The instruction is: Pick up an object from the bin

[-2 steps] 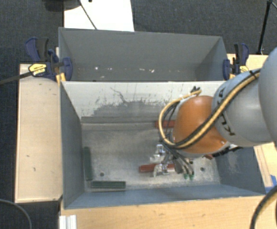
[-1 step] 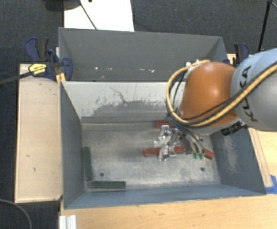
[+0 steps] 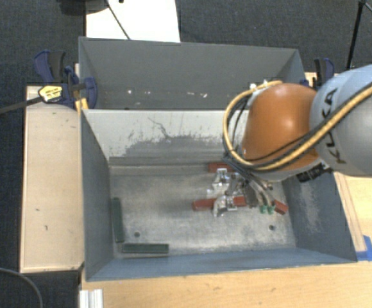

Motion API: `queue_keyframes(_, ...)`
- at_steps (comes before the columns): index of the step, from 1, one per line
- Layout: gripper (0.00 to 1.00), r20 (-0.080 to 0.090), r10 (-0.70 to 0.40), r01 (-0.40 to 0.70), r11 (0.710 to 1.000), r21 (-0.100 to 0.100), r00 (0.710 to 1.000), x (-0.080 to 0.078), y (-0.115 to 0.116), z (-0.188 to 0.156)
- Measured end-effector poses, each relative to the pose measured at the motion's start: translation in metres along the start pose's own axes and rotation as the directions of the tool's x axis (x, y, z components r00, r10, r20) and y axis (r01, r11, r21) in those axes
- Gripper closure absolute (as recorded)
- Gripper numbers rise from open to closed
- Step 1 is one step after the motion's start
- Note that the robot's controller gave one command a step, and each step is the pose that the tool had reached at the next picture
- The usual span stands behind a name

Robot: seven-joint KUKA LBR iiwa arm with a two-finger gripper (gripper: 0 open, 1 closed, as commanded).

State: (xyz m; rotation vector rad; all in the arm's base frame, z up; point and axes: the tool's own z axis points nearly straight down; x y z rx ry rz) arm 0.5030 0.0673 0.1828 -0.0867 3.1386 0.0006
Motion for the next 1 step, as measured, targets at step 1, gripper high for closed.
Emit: queue_keyframes(1, 1.0, 0.0, -0.026, 0.026, 1.0, 0.0, 1.0, -0.0098, 0.0028, -0.0689)
